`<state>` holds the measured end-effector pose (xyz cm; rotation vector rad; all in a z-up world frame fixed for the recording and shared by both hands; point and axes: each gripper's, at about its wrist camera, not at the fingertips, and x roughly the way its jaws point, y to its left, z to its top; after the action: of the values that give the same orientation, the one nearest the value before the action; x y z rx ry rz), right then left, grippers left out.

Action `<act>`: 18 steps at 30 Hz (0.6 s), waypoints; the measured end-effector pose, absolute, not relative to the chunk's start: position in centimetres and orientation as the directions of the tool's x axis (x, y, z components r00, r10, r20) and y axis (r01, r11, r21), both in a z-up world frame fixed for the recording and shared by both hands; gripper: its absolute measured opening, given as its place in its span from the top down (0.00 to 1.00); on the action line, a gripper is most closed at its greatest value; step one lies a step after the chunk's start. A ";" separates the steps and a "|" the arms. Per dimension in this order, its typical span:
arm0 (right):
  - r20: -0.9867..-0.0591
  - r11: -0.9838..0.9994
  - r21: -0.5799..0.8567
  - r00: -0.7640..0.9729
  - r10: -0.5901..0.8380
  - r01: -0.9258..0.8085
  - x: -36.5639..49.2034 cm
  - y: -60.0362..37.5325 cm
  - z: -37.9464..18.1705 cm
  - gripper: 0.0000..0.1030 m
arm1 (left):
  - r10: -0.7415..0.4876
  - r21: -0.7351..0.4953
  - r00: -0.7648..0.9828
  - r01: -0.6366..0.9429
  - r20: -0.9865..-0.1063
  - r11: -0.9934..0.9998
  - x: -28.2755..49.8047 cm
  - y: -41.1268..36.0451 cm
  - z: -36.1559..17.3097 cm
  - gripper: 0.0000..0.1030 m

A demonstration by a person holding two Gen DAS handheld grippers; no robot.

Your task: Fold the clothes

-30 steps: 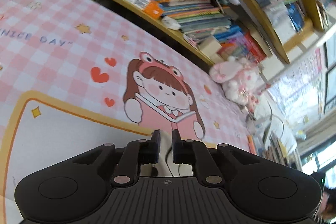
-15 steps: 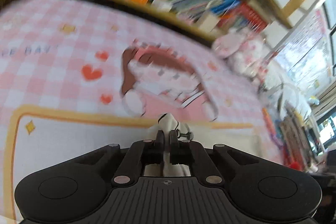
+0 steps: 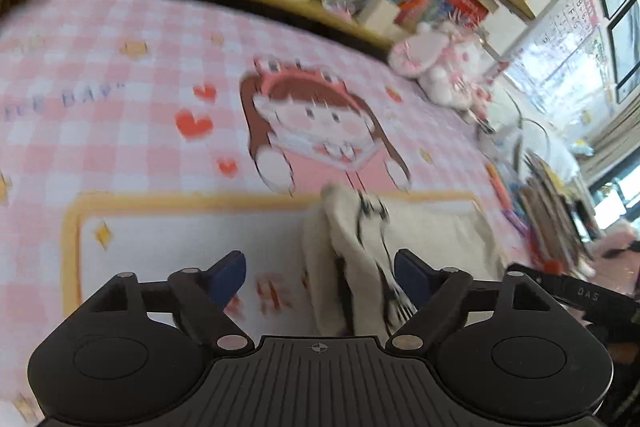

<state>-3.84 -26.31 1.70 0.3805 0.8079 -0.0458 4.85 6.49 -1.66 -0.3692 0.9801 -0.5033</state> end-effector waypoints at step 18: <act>-0.795 0.873 0.421 0.563 0.225 0.245 -1.7 -30.6 -1.2 0.28 | -0.586 -0.602 0.351 0.073 -0.731 0.795 4.9 5.2 -4.2 0.15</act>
<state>-1.73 -30.62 -1.21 0.5304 0.9854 -0.0123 4.88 5.20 -4.16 -0.5215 1.1418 -0.4522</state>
